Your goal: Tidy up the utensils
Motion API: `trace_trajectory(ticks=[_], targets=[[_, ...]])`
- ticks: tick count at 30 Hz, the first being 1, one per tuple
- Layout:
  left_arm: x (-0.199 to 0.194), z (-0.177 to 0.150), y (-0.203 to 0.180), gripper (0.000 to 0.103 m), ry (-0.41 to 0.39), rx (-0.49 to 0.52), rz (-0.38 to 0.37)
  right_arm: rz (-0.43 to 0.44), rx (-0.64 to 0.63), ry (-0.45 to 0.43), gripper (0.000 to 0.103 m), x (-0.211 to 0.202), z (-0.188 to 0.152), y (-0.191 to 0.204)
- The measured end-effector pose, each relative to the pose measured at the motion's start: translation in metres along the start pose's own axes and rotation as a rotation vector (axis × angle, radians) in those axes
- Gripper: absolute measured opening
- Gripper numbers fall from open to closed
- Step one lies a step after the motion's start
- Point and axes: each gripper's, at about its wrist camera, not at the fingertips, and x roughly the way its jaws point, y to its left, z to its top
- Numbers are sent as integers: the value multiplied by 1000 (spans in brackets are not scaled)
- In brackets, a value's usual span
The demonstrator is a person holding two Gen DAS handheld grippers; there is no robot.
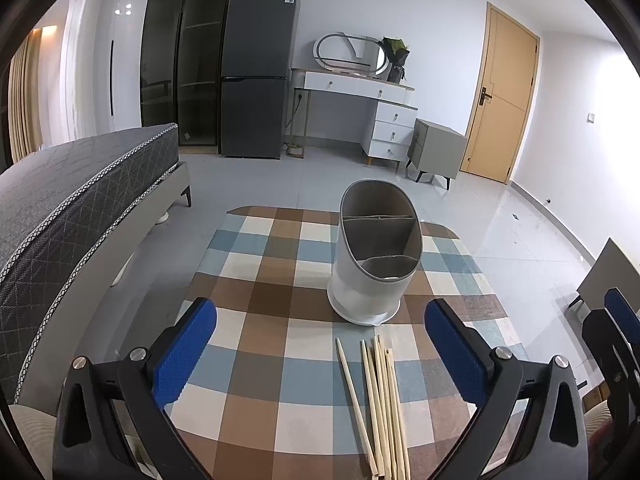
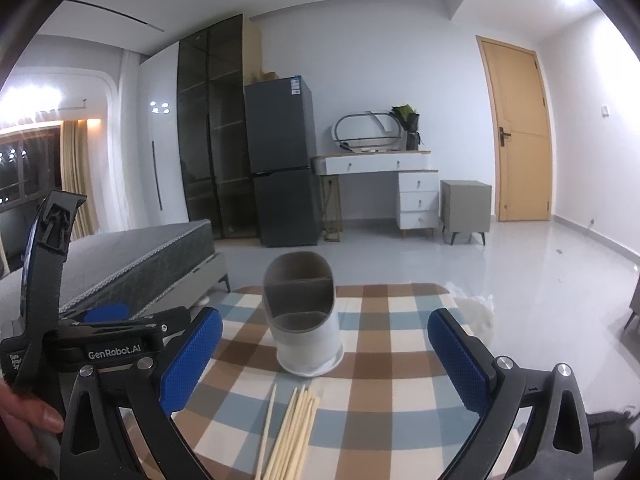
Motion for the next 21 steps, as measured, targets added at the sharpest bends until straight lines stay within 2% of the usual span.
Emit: trace_trajectory(ticks=[21], targets=[[3, 1, 0, 101, 31, -20, -5, -6, -2, 1, 103, -4, 2, 1]])
